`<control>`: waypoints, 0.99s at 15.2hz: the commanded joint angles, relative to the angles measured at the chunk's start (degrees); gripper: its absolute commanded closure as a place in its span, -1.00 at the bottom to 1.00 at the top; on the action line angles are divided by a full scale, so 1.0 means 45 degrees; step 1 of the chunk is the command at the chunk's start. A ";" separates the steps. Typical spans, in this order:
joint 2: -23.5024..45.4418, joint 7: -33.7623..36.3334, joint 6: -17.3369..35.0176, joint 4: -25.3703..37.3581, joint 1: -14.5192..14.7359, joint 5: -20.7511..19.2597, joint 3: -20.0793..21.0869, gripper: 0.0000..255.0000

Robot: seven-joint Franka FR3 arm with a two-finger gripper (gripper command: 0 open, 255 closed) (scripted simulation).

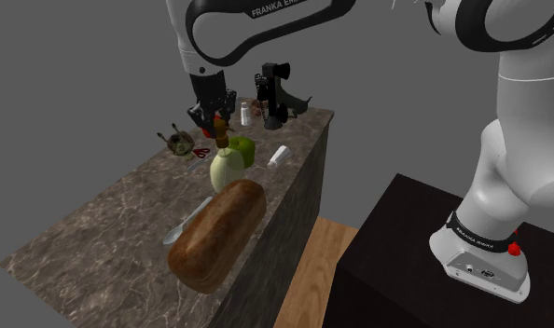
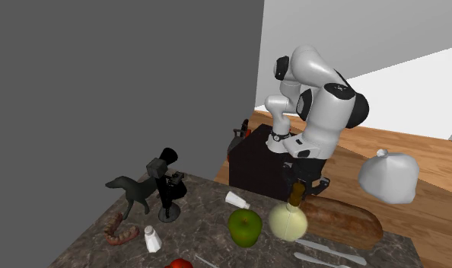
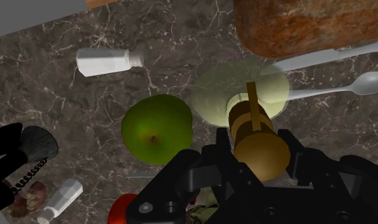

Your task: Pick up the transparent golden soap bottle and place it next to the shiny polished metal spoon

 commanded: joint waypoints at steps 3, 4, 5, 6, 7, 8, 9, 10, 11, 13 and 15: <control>-0.0006 0.0001 0.0003 0.0002 0.0001 0.0000 0.0001 -1.00; -0.0006 0.0001 0.0003 0.0002 0.0001 0.0000 0.0001 -1.00; -0.0005 0.0001 0.0002 0.0003 0.0001 0.0000 0.0001 -1.00; -0.0005 0.0001 0.0002 0.0003 0.0001 0.0000 0.0001 -1.00; -0.0051 -0.0014 -0.0400 0.0359 0.0024 0.0009 0.0011 -1.00; -0.0076 -0.0027 -0.0814 0.0747 0.0049 0.0016 0.0021 -1.00; -0.0079 -0.0040 -0.1239 0.1168 0.0076 0.0021 0.0030 -1.00; -0.0066 -0.0051 -0.1582 0.1524 0.0099 0.0024 0.0037 -1.00; -0.0066 -0.0051 -0.1582 0.1524 0.0099 0.0024 0.0037 -1.00; -0.0066 -0.0051 -0.1582 0.1524 0.0099 0.0024 0.0036 -1.00; -0.0066 -0.0051 -0.1582 0.1524 0.0099 0.0024 0.0037 -1.00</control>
